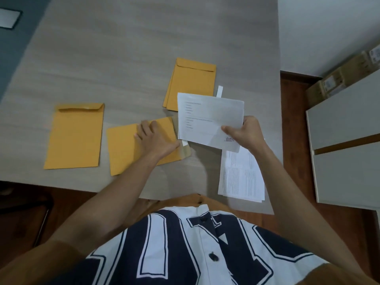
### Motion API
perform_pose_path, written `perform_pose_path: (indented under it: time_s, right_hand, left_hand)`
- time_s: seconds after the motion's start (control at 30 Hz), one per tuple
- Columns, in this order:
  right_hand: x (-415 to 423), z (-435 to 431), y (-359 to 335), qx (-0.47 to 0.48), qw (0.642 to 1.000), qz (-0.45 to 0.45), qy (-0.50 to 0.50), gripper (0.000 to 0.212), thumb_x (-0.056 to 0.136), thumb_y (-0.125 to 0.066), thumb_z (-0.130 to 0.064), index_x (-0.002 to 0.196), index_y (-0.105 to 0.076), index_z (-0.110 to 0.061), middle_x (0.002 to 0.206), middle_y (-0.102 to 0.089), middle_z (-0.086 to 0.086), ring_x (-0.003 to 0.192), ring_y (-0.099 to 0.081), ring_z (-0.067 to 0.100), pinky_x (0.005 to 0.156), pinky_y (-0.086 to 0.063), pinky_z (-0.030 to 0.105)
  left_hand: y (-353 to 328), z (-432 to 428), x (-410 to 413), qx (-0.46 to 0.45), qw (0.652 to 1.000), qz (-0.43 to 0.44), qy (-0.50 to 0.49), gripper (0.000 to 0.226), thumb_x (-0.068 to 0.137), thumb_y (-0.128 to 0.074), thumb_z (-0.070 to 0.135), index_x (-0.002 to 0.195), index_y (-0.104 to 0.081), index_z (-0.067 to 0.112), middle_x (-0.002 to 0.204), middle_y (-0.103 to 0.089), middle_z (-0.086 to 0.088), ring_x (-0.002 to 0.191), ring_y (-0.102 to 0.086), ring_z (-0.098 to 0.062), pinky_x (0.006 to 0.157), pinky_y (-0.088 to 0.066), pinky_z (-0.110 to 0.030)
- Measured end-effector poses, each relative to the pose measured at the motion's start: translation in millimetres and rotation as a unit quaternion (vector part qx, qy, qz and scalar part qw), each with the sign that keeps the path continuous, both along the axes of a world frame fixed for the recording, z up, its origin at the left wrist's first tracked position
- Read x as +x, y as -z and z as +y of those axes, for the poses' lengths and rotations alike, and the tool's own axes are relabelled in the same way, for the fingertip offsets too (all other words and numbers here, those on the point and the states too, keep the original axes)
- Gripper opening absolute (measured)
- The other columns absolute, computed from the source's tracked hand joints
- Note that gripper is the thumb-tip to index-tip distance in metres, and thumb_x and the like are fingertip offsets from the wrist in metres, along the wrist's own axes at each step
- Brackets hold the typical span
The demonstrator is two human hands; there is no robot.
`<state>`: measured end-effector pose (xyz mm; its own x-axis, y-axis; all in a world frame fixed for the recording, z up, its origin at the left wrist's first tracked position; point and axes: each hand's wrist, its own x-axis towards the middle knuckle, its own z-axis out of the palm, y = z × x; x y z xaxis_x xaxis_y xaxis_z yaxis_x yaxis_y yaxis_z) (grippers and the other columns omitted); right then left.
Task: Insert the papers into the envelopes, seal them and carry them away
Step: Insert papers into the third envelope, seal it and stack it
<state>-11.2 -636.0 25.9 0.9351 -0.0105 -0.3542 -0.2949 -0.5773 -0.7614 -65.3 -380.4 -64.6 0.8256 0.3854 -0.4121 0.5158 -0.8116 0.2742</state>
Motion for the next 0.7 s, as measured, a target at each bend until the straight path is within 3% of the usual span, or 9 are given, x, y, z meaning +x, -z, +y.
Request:
perform_pose_path:
  time_s: [0.13,0.33,0.5,0.7]
  right_hand:
    - [4.5,-0.4,-0.2,-0.017,0.999,-0.006,-0.039,0.023,0.08,-0.078,-0.016,0.1,-0.074,-0.005,0.095,-0.071,0.002,0.079,-0.069,0.018,0.071,-0.058,0.032]
    - [11.5,-3.5,15.8,0.036,0.992,0.081,-0.089,0.018,0.076,-0.08,-0.01,0.093,-0.073,-0.01,0.095,-0.075,0.002,0.085,-0.073,0.018,0.078,-0.06,0.036]
    - [23.7,3.0,25.9,0.124,0.974,0.168,-0.093,0.027,0.078,-0.075,0.004,0.103,-0.071,-0.007,0.103,-0.074,0.005,0.093,-0.071,0.025,0.083,-0.059,0.037]
    - [30.7,19.7,45.1,0.132,0.956,0.247,-0.087,0.037,0.078,-0.077,0.001,0.114,-0.069,-0.004,0.113,-0.073,0.01,0.101,-0.071,0.026,0.089,-0.056,0.038]
  left_hand:
    - [2.4,2.7,0.4,-0.007,1.0,-0.011,0.0,0.118,0.064,-0.061,0.08,0.152,-0.017,0.014,0.162,0.001,-0.012,0.15,0.007,-0.033,0.12,-0.005,-0.055]
    - [3.9,4.5,-0.2,-0.017,1.0,-0.023,0.006,0.111,0.064,-0.066,0.07,0.148,-0.023,0.012,0.161,-0.002,-0.013,0.149,0.004,-0.033,0.119,-0.007,-0.055]
    - [4.9,6.7,-0.2,-0.027,0.999,-0.021,0.008,0.112,0.061,-0.066,0.07,0.147,-0.024,0.012,0.16,-0.002,-0.012,0.15,0.007,-0.032,0.119,-0.006,-0.056]
    - [4.5,9.5,-3.1,-0.024,0.999,-0.02,0.025,0.112,0.059,-0.066,0.071,0.146,-0.025,0.013,0.161,-0.001,-0.015,0.15,0.008,-0.032,0.12,-0.006,-0.054]
